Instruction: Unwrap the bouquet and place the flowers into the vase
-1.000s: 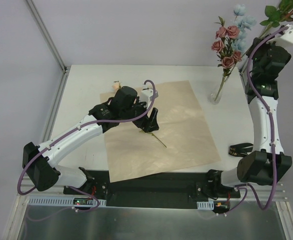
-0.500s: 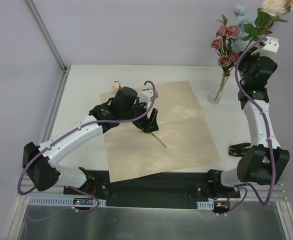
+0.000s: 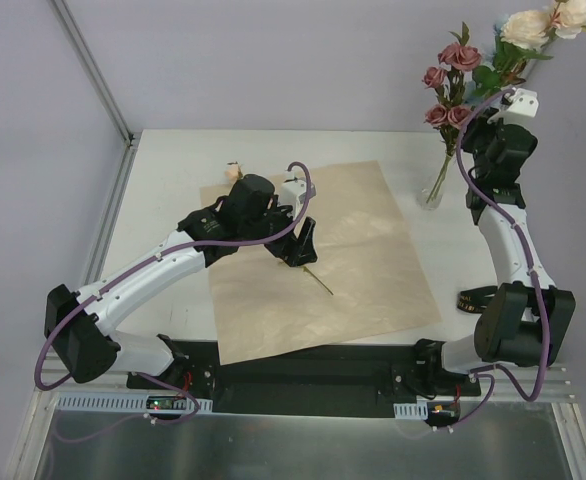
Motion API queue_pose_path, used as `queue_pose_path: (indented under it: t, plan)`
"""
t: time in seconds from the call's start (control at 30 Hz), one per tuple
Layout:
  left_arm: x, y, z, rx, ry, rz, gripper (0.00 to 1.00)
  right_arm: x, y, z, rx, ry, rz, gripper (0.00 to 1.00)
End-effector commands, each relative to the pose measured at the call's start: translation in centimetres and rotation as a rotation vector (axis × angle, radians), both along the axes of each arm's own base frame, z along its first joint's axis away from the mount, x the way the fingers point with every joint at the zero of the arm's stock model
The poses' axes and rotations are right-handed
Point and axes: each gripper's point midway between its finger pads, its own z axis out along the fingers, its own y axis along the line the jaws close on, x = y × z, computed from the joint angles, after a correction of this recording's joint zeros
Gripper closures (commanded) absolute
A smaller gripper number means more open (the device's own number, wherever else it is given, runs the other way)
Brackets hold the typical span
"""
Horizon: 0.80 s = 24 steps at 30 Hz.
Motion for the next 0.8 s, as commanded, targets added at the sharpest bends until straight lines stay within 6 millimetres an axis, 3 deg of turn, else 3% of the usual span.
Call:
queue_pose_path:
  t: [0.0, 0.27, 0.47, 0.53, 0.57, 0.63, 0.67, 0.73, 0.77]
  plan:
    - [0.1, 0.1, 1.8, -0.055, -0.04, 0.001, 0.29, -0.1, -0.3, -0.5, -0.025, -0.005, -0.019, 0.97]
    - [-0.2, 0.0, 2.1, -0.066, -0.035, -0.006, 0.29, -0.9, 0.0, -2.0, -0.024, 0.036, -0.018, 0.82]
    - [-0.2, 0.0, 2.2, -0.069, -0.034, -0.004, 0.29, -2.9, -0.3, -2.0, -0.022, 0.086, -0.076, 0.55]
    - [-0.2, 0.0, 2.1, -0.072, -0.029, -0.004, 0.29, -3.9, -0.6, -1.1, -0.02, 0.095, -0.117, 0.46]
    - [-0.3, 0.0, 2.1, -0.07, -0.027, -0.007, 0.29, -4.6, -0.4, -1.9, -0.017, 0.145, -0.124, 0.43]
    - [-0.2, -0.1, 2.1, -0.074, -0.023, -0.006, 0.29, -5.8, -0.7, -1.3, -0.001, 0.153, -0.16, 0.3]
    - [-0.2, -0.1, 2.0, -0.073, -0.019, -0.006, 0.28, -6.5, -0.6, -2.1, 0.006, 0.204, -0.166, 0.27]
    - [-0.1, -0.1, 1.8, -0.07, -0.015, -0.002, 0.28, -7.4, -0.7, -1.9, 0.038, 0.24, -0.181, 0.17]
    - [-0.2, -0.1, 1.7, -0.069, -0.011, -0.003, 0.28, -8.3, -0.6, -3.3, 0.044, 0.314, -0.187, 0.15]
